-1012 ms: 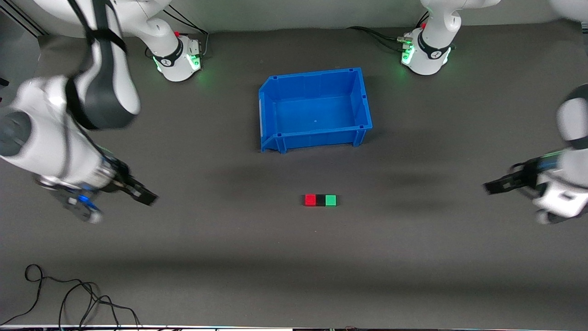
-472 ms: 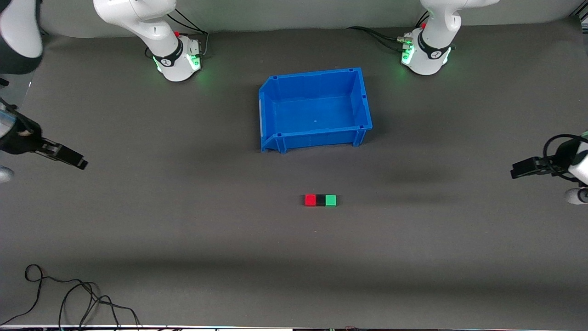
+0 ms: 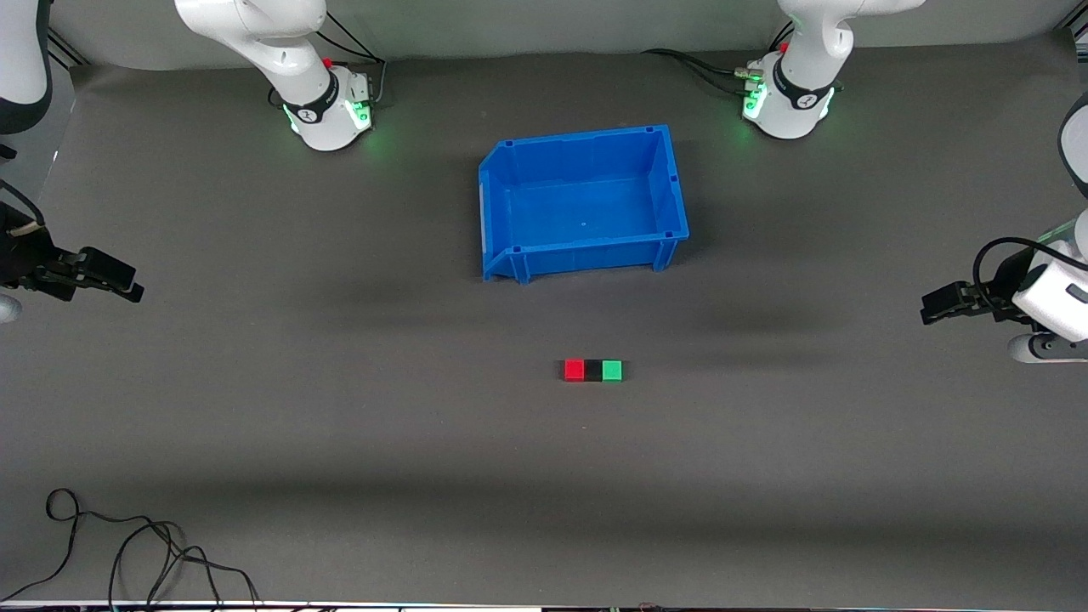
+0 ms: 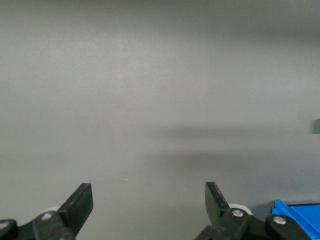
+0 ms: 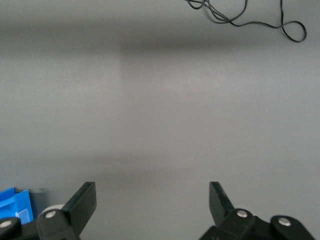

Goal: Attach green and red cubes to black cube

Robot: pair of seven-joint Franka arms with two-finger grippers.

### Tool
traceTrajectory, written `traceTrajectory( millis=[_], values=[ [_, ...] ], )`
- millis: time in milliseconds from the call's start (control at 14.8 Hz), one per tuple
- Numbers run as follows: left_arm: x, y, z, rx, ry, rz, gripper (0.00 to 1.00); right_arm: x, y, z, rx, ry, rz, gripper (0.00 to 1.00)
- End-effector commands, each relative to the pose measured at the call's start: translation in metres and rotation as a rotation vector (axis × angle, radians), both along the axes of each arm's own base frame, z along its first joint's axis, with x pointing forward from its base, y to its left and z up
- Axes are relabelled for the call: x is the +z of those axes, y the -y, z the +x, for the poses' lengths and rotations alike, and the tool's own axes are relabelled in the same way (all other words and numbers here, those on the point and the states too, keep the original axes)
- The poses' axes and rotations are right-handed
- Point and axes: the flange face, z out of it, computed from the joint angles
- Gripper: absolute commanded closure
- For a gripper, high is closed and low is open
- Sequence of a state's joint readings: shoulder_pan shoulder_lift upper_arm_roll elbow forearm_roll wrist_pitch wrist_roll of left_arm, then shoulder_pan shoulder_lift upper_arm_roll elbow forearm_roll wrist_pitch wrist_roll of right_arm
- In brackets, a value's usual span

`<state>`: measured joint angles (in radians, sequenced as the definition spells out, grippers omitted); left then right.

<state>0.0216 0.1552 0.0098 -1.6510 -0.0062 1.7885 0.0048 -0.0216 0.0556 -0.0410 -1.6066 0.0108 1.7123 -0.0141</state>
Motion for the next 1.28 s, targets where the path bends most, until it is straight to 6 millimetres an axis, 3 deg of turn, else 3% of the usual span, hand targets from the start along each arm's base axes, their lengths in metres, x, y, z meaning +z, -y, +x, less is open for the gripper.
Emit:
traceTrajectory(
  millis=[0, 1215],
  values=[
    [0.007, 0.009, -0.008, -0.007, -0.006, 0.017, 0.0, 0.006, -0.004, -0.005, 0.034, 0.02, -0.015, 0.0],
    [0.007, 0.013, -0.001, 0.025, -0.002, 0.022, 0.01, 0.011, -0.008, -0.01, 0.03, -0.05, 0.029, 0.0]
  ],
)
